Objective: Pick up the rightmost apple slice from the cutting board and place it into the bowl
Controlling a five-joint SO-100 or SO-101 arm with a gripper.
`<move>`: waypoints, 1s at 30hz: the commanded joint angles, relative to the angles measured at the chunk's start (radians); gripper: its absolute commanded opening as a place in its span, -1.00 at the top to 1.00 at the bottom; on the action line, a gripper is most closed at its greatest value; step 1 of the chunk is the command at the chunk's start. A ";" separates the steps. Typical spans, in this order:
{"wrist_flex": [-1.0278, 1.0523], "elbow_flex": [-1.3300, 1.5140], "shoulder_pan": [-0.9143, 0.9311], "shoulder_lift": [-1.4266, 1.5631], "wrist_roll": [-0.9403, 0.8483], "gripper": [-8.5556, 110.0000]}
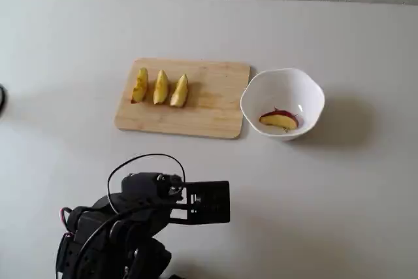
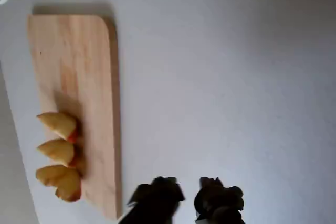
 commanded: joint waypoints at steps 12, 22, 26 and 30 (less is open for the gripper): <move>0.000 0.031 0.008 0.003 0.008 0.62; 0.000 0.031 -0.014 0.003 -0.008 0.62; 0.000 0.031 -0.014 0.003 -0.008 0.85; 0.000 0.031 -0.014 0.003 -0.008 0.85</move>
